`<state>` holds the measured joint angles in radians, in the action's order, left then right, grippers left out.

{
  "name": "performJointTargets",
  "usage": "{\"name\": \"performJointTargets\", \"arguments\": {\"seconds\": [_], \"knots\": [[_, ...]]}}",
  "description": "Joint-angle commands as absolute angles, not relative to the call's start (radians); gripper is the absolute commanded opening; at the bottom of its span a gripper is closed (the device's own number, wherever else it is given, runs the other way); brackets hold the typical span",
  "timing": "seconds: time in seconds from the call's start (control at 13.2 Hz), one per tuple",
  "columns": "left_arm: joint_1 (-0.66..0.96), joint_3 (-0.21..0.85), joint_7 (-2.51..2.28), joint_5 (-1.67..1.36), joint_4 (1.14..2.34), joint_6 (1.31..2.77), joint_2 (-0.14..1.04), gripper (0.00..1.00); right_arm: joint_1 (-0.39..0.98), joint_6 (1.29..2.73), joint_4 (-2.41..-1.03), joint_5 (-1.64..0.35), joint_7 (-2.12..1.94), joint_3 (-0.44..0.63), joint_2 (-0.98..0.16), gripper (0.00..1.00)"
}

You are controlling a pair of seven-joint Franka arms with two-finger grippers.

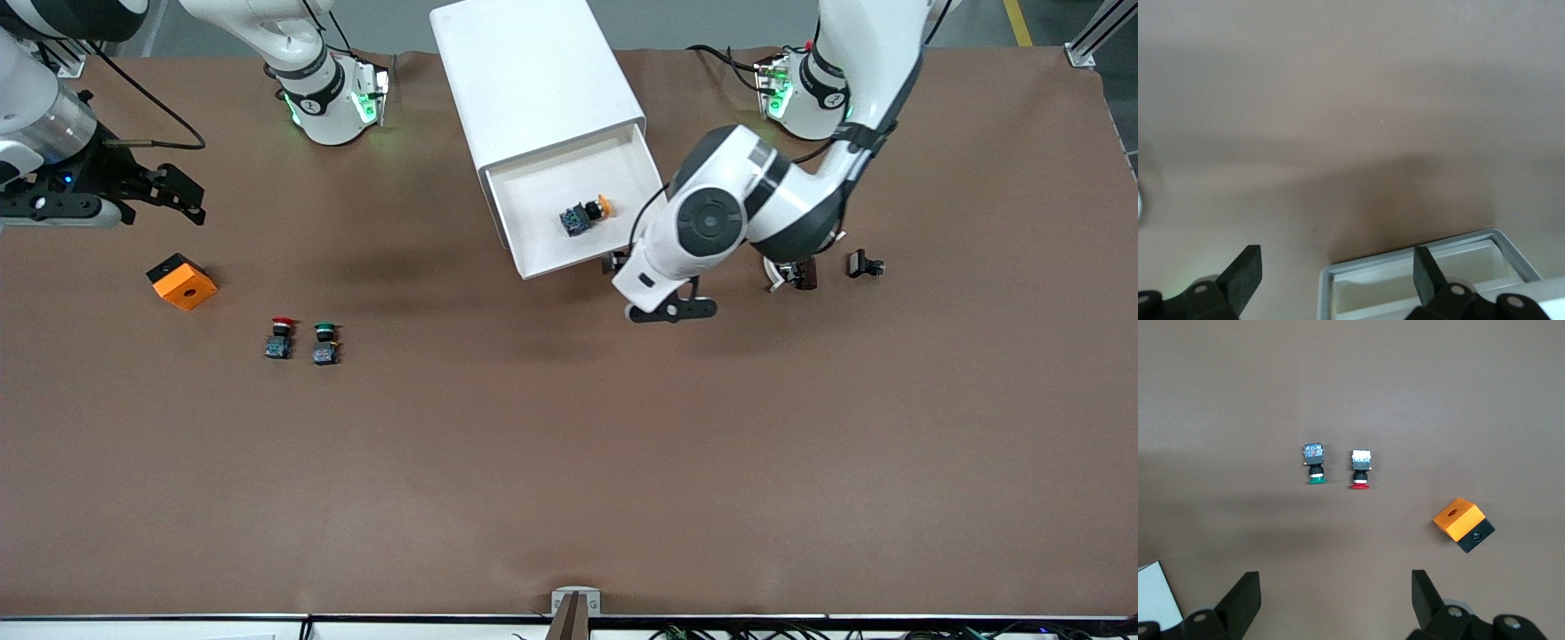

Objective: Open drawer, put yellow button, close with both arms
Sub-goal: 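Push the drawer front closed with the left gripper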

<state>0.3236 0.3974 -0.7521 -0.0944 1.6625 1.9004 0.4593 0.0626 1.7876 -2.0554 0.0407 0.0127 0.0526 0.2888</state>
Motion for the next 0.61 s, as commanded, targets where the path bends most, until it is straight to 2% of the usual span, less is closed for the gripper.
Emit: {"name": "performJointTargets", "arguments": {"seconds": [0.0,0.53], "knots": [[0.348,0.402,-0.785,-0.112,1.669,1.910,0.457,1.00,0.031,1.796,-2.068,0.051,-0.021,0.049,0.319,1.00],[0.532,0.413,-0.842,-0.218,1.707,1.942,0.459,1.00,0.017,1.652,-1.889,0.051,-0.057,0.046,0.284,1.00]]}}
